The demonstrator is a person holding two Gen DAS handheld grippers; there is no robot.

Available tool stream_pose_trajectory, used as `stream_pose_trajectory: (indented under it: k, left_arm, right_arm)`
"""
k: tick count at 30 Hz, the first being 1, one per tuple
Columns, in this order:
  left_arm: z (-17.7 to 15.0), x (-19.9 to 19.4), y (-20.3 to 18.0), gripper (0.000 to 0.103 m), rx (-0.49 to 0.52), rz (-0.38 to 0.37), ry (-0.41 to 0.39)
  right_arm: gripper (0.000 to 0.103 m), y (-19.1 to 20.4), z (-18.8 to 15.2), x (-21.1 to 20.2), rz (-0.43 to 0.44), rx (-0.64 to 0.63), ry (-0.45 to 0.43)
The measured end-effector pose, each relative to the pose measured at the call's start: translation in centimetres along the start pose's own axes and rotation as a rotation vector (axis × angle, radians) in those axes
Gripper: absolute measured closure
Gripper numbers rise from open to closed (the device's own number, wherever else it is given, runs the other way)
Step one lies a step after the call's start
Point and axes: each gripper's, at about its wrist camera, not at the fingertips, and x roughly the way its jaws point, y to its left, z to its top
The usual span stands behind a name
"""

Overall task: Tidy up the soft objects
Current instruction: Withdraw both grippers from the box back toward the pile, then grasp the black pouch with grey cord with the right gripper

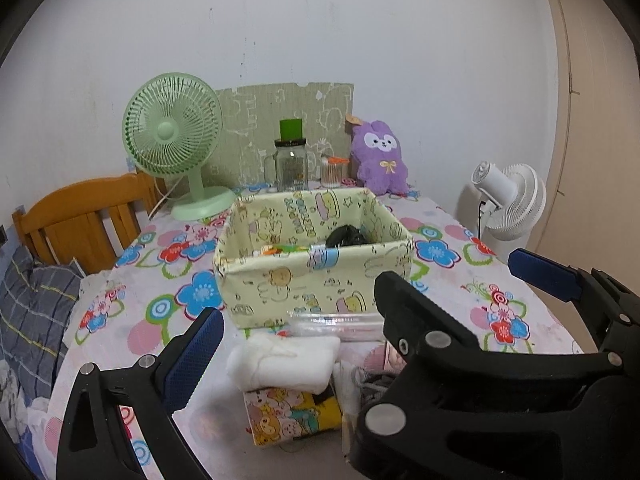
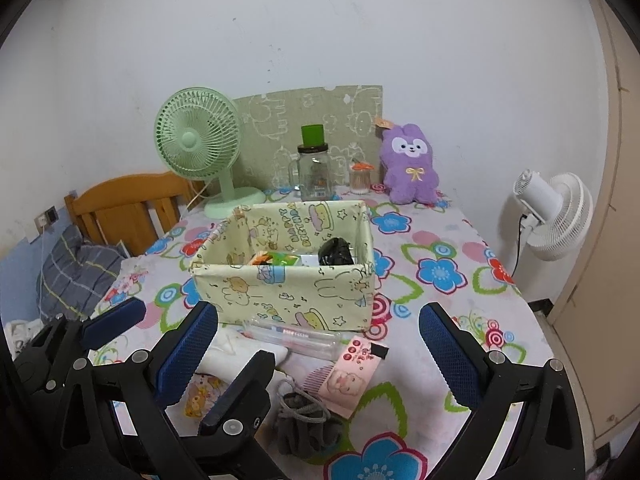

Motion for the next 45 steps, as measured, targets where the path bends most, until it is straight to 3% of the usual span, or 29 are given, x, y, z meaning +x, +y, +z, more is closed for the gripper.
stream_pose_trajectory:
  k: [23, 38, 45]
  left_arm:
    - [-4.5, 2.3, 0.8, 0.002, -0.035, 0.076, 0.113]
    - [-6.7, 4.3, 1.3, 0.002, -0.045, 0.077, 0.205]
    - [-6.8, 4.8, 1.4, 0.002, -0.049, 0.046, 0.235]
  right_arm:
    - [0.013, 0.3, -4.6, 3.0, -0.013, -0.006, 0.128]
    - [0.034, 0.5, -6.8, 5.9, 0.006, 0.006, 0.254]
    - [0.055, 0.6, -7.2, 6.7, 0.061, 0.017, 0.297]
